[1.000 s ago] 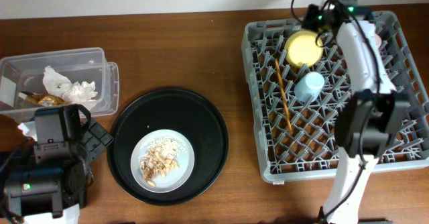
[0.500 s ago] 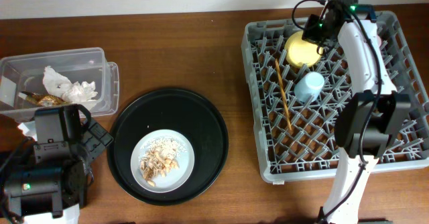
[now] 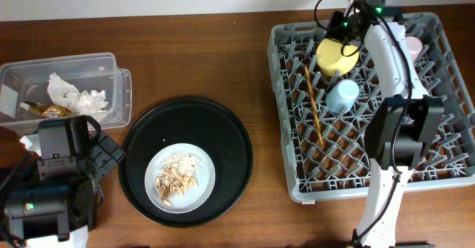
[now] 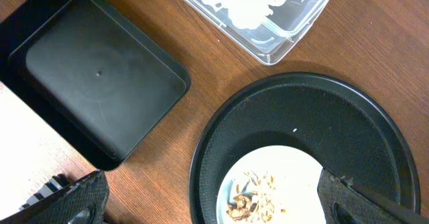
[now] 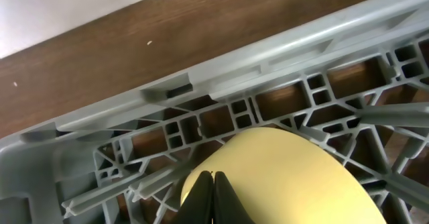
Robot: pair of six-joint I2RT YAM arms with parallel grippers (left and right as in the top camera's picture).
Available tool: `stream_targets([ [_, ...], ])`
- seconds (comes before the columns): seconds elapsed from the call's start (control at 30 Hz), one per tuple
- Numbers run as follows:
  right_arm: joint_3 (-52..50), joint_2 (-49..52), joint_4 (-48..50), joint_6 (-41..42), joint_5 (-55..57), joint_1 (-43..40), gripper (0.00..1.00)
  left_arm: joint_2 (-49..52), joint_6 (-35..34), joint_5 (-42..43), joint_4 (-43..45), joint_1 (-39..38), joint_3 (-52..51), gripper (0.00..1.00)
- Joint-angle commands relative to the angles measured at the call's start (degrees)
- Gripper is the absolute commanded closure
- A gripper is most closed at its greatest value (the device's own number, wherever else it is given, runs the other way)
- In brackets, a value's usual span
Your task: Sort waste into correct bins and load items into the dishwasher rack
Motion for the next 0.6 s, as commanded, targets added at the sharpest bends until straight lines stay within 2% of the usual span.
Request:
stream_targets([
  [0.0, -1.7, 4.1, -2.1, 0.4, 10.5, -1.3, 0.96, 0.0, -0.6, -0.4, 0.1, 0.3, 0.6, 0.01],
  [0.07, -1.7, 4.0, -2.7, 0.4, 12.5, -1.3, 0.96, 0.0, -0.6, -0.4, 0.1, 0.3, 0.6, 0.01],
  [0.13, -1.7, 3.6, -4.7, 0.3, 21.3, -1.3, 0.96, 0.0, -0.6, -0.4, 0.1, 0.3, 0.6, 0.01],
  [0.2, -1.7, 2.9, -6.0, 0.3, 24.7, -1.3, 0.96, 0.0, -0.6, -0.4, 0.1, 0.3, 0.6, 0.01],
  [0.47, -1.7, -2.7, -13.7, 0.1, 24.0, -1.3, 0.95, 0.0, -0.6, -0.4, 0.1, 0.3, 0.6, 0.01],
  [0.57, -1.7, -2.8, -15.7, -2.9, 18.6, -1.7, 0.95, 0.0, -0.6, -0.4, 0.1, 0.3, 0.6, 0.01],
])
